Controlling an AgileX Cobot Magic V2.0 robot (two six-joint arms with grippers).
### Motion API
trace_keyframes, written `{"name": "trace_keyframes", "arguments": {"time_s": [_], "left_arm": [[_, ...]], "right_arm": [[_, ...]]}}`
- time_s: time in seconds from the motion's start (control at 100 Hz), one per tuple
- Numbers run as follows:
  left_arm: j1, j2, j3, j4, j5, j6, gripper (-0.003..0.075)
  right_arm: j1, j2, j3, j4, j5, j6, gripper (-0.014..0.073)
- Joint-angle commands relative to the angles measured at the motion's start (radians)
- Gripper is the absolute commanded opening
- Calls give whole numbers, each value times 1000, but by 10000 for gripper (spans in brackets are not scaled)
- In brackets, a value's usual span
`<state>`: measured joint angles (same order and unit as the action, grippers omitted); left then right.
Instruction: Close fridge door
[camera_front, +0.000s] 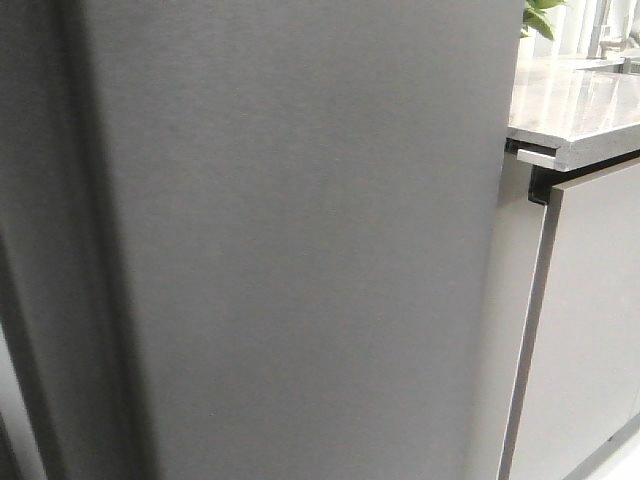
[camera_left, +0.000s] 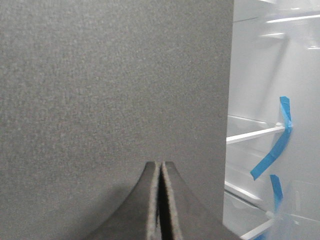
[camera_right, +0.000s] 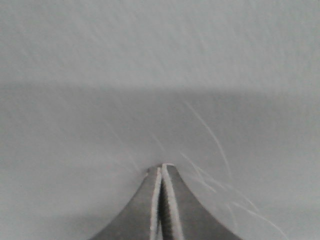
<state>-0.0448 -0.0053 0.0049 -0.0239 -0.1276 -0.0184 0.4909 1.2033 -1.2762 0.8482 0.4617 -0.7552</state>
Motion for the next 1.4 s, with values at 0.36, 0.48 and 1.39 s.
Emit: {"name": "trace_keyframes", "arguments": {"time_s": [0.36, 0.48, 1.39], "left_arm": [[-4, -20, 35, -6, -72, -5, -20], [-4, -20, 35, -6, -72, -5, -20], [-4, -20, 35, -6, -72, -5, -20]], "right_arm": [[66, 252, -212, 28, -139, -42, -44], [66, 334, -283, 28, -137, -53, -44], [-215, 92, -105, -85, -91, 28, -43]]}}
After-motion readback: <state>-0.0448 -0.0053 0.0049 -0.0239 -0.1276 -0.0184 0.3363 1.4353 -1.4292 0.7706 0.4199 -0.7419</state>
